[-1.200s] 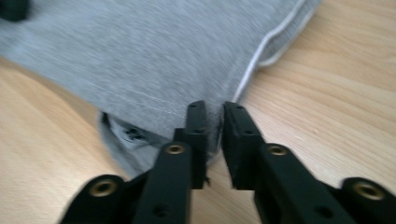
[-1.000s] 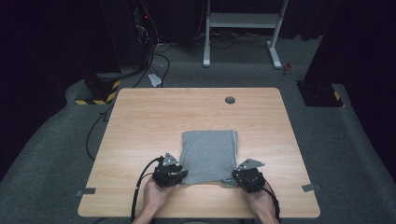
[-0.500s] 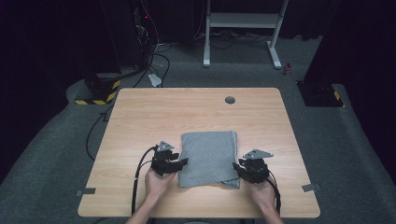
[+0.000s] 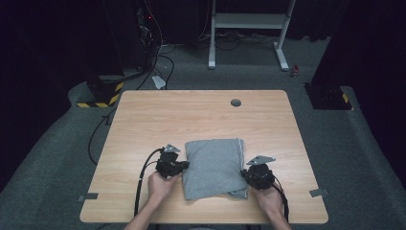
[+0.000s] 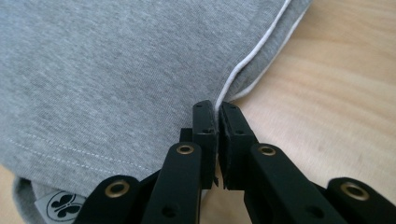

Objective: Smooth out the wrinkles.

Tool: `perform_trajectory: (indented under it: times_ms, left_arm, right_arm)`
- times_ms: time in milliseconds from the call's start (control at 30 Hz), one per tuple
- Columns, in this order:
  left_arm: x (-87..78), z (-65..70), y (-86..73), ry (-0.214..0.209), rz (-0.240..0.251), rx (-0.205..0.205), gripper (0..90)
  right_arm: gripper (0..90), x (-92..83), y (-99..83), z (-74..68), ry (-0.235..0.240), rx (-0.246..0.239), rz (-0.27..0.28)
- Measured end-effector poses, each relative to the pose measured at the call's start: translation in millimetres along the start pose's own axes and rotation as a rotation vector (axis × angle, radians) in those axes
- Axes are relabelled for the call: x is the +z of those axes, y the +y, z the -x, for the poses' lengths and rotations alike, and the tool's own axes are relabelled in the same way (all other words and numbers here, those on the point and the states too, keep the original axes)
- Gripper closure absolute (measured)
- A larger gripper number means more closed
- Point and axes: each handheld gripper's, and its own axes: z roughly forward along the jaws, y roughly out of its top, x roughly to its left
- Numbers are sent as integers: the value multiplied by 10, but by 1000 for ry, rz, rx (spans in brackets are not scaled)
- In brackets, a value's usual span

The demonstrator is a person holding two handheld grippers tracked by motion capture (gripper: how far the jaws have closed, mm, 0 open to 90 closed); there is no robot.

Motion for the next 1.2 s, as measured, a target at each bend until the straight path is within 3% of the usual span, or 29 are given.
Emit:
perform_trajectory:
  times_ms: [67,133,167,200,233,367,533,567,633,767,933,1000,1100,1133,1167,1200]
  left_arm:
    - [-46,-18,0,1,18,2,800]
    - [-69,-84,22,14,61,-42,685]
    - [-70,-127,42,42,74,-60,648]
    - [-61,-137,60,69,74,-50,632]
    - [-35,-154,96,92,74,-36,626]
    - [74,-222,243,112,73,-48,578]
    - [252,-297,369,88,79,-111,551]
    - [291,-314,380,80,87,-133,561]
    - [364,-325,400,72,61,-138,639]
    - [436,-296,455,81,32,-97,848]
    - [293,-327,466,156,62,-45,888]
    - [207,-352,479,179,96,-30,888]
    - [231,-352,508,191,86,-24,871]
    - [240,-330,515,201,88,-17,826]
    - [235,-307,518,180,96,-23,726]
    - [215,-280,520,168,102,-16,653]
  right_arm:
    - [788,-51,-15,-17,14,-8,11]
    - [745,-87,20,-13,18,5,32]
    - [728,-103,57,2,17,13,46]
    - [717,-115,114,24,12,26,61]
    - [706,-113,151,38,7,32,71]
    - [680,-35,352,111,-26,58,88]
    - [658,122,545,187,-43,100,85]
    - [659,161,578,196,-49,106,80]
    - [679,234,622,208,-60,116,67]
    - [818,320,645,214,-63,103,46]
    - [852,256,603,258,-73,88,55]
    - [854,205,590,293,-81,78,60]
    - [837,230,581,314,-70,66,41]
    - [812,272,586,316,-49,65,14]
    - [761,309,589,309,-43,69,-13]
    - [696,304,591,307,-54,66,-2]
